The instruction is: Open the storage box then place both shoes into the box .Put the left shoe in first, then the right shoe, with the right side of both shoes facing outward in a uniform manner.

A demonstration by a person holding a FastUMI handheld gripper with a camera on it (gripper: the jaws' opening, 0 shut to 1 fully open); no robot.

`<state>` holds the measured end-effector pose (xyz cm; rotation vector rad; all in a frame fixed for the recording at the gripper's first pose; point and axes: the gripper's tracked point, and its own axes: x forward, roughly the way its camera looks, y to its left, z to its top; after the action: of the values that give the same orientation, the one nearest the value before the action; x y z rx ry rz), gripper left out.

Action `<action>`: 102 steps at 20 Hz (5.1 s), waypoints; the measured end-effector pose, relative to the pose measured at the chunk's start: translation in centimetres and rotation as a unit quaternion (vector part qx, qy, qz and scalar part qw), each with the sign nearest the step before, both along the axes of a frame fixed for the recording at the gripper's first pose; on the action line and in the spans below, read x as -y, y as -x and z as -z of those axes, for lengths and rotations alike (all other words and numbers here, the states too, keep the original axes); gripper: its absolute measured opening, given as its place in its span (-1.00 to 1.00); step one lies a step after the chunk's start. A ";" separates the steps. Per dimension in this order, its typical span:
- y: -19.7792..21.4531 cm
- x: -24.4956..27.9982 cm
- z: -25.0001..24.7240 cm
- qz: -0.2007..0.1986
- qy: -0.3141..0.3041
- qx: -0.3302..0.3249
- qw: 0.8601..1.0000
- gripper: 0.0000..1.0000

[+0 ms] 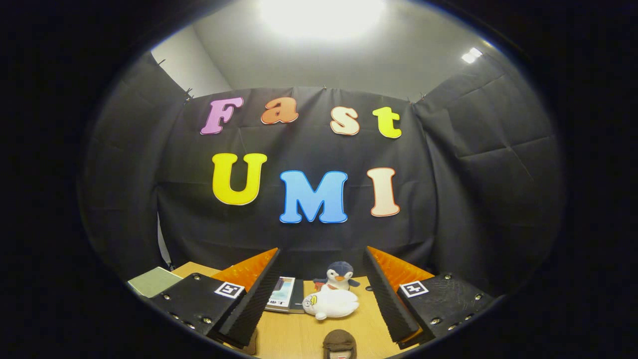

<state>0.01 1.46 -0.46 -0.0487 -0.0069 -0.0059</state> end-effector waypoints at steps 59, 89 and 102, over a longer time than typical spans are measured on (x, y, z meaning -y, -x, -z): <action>3.1 -32.3 24.4 -0.493 -0.482 -0.491 0.533 -0.64; 4.6 -54.0 10.8 -0.606 -0.310 -0.451 0.577 -0.63; 4.5 -59.2 14.2 -0.561 -0.269 -0.471 0.625 -0.29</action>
<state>-4.49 60.65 -14.70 0.5813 1.0426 1.3028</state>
